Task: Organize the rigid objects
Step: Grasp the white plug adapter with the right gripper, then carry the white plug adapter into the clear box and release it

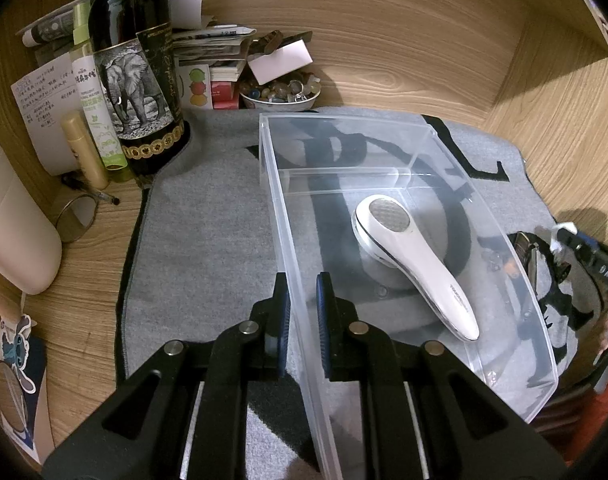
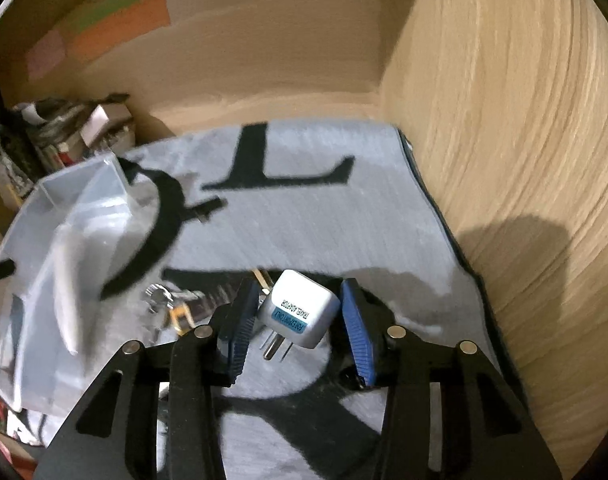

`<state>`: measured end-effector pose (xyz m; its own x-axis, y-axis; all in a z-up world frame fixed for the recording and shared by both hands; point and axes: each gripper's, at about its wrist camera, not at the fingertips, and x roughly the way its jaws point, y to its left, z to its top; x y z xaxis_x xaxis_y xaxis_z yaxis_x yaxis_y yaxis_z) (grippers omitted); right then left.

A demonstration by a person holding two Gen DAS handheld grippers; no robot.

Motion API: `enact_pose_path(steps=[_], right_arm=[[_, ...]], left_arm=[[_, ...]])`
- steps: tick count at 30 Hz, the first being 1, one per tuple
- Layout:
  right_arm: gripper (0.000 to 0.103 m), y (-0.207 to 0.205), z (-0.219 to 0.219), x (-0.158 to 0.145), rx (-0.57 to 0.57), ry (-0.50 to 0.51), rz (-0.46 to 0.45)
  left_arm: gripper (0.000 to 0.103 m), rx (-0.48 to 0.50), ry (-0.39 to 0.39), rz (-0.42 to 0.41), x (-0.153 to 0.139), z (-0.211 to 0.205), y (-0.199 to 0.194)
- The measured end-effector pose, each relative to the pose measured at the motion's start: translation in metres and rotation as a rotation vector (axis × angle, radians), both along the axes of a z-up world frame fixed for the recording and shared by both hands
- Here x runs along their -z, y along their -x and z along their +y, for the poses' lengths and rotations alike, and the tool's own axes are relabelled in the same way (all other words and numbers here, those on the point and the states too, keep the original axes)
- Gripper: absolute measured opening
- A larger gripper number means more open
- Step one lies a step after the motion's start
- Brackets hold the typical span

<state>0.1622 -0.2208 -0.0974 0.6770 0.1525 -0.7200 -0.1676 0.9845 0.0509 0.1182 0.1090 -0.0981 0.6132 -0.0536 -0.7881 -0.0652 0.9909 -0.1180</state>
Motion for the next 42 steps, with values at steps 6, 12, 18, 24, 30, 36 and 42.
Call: enact_pose_path(steps=[6, 12, 18, 24, 30, 36, 42], right_arm=[[0.04, 0.002, 0.025, -0.034, -0.069, -0.022, -0.1], [0.04, 0.009, 0.067, -0.06, -0.196, -0.064, -0.177], [0.04, 0.014, 0.121, -0.066, -0.357, -0.072, -0.196], [0.04, 0.013, 0.168, -0.051, -0.488, -0.057, -0.151], [0.04, 0.009, 0.201, -0.028, -0.57, -0.031, -0.054], [0.04, 0.004, 0.213, -0.012, -0.618, 0.009, 0.039], [0.04, 0.0, 0.219, -0.002, -0.638, 0.041, 0.101]], left_arm=[[0.013, 0.001, 0.0, 0.0, 0.0, 0.0, 0.0], [0.013, -0.001, 0.001, 0.0, 0.0, -0.001, 0.0], [0.013, -0.002, 0.001, -0.001, 0.0, -0.001, 0.0], [0.013, 0.001, 0.004, -0.004, -0.001, -0.001, 0.0], [0.013, 0.007, 0.002, -0.012, -0.002, -0.002, 0.003], [0.013, 0.01, 0.001, -0.016, -0.002, -0.002, 0.003], [0.013, 0.009, 0.002, -0.016, -0.002, -0.002, 0.003]])
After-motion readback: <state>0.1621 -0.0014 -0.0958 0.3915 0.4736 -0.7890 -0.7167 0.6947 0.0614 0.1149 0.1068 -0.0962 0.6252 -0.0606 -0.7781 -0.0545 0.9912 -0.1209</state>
